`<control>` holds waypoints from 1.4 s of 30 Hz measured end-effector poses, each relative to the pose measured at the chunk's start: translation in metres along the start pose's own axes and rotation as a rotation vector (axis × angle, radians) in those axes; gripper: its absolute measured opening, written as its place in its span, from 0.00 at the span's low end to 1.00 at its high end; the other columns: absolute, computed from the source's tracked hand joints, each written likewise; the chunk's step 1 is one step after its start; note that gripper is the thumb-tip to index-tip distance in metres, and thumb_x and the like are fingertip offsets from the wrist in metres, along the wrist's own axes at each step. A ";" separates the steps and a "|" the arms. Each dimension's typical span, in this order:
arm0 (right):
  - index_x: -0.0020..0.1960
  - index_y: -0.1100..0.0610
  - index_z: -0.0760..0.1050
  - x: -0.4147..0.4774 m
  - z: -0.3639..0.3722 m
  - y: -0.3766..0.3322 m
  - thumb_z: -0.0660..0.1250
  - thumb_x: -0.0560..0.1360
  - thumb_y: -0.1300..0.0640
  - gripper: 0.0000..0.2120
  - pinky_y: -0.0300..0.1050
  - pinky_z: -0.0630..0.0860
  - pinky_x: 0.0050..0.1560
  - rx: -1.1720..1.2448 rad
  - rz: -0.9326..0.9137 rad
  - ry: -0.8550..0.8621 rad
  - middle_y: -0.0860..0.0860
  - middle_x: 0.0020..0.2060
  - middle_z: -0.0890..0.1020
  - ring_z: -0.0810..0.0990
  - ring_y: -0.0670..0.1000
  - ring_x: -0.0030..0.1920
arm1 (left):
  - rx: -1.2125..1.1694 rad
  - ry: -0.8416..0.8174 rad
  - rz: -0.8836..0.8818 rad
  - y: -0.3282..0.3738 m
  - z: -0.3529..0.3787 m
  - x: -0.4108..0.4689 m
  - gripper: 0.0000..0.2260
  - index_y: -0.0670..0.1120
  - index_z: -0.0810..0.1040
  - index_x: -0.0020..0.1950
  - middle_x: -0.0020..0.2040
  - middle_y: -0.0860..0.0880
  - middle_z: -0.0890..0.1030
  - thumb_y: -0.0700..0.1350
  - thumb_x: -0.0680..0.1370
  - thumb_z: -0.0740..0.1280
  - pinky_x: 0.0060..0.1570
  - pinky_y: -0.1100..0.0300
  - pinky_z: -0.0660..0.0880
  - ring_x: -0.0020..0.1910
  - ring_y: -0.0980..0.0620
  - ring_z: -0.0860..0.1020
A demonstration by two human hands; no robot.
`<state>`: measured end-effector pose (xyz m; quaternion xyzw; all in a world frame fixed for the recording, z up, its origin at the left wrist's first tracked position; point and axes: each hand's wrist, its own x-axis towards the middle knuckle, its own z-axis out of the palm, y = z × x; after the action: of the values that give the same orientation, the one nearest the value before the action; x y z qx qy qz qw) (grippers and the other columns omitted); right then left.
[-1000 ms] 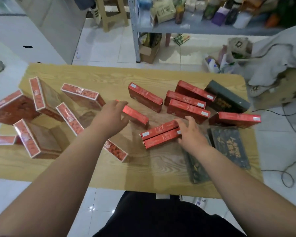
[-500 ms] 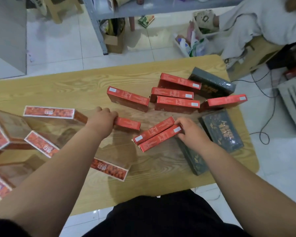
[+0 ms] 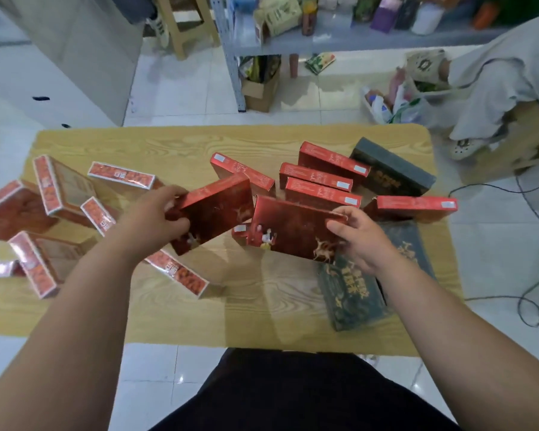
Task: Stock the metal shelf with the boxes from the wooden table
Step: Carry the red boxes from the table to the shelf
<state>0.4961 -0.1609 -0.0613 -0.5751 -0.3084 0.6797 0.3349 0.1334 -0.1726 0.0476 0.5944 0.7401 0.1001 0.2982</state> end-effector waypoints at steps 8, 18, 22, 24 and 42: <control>0.64 0.54 0.77 -0.026 -0.013 -0.029 0.71 0.78 0.57 0.15 0.53 0.83 0.45 0.072 -0.019 -0.107 0.57 0.53 0.84 0.86 0.57 0.50 | -0.751 0.305 -0.323 0.001 0.034 -0.115 0.17 0.54 0.76 0.53 0.53 0.42 0.81 0.45 0.67 0.76 0.46 0.48 0.80 0.45 0.45 0.83; 0.59 0.52 0.79 -0.061 0.063 -0.010 0.69 0.79 0.57 0.09 0.53 0.81 0.50 -0.242 -0.036 -0.355 0.54 0.49 0.85 0.84 0.53 0.46 | -1.066 0.635 -0.657 -0.069 0.082 -0.278 0.04 0.51 0.77 0.53 0.49 0.44 0.83 0.45 0.78 0.66 0.42 0.52 0.78 0.42 0.47 0.83; 0.55 0.52 0.80 -0.094 0.135 0.023 0.71 0.77 0.55 0.08 0.52 0.81 0.49 -0.419 -0.033 -0.491 0.53 0.47 0.85 0.83 0.53 0.45 | -1.143 0.740 -0.727 -0.106 0.102 -0.344 0.05 0.50 0.76 0.55 0.49 0.45 0.83 0.46 0.80 0.64 0.43 0.52 0.78 0.44 0.46 0.83; 0.55 0.56 0.78 -0.117 0.174 0.038 0.67 0.80 0.59 0.05 0.49 0.79 0.45 -0.469 -0.010 -0.554 0.55 0.46 0.83 0.82 0.54 0.44 | -1.176 0.812 -0.758 -0.128 0.107 -0.377 0.07 0.51 0.77 0.54 0.49 0.46 0.83 0.49 0.78 0.65 0.43 0.52 0.78 0.42 0.48 0.83; 0.56 0.51 0.78 -0.334 0.495 0.243 0.66 0.80 0.52 0.07 0.60 0.82 0.54 -0.951 0.000 -1.095 0.56 0.52 0.85 0.85 0.58 0.52 | -1.297 1.468 -1.136 -0.283 0.127 -0.714 0.08 0.54 0.79 0.46 0.41 0.48 0.79 0.55 0.77 0.63 0.42 0.58 0.76 0.41 0.51 0.79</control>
<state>0.0205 -0.5903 0.0084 -0.2357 -0.6941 0.6626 -0.1537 0.0547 -0.9473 0.0333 -0.2972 0.7075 0.6396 0.0461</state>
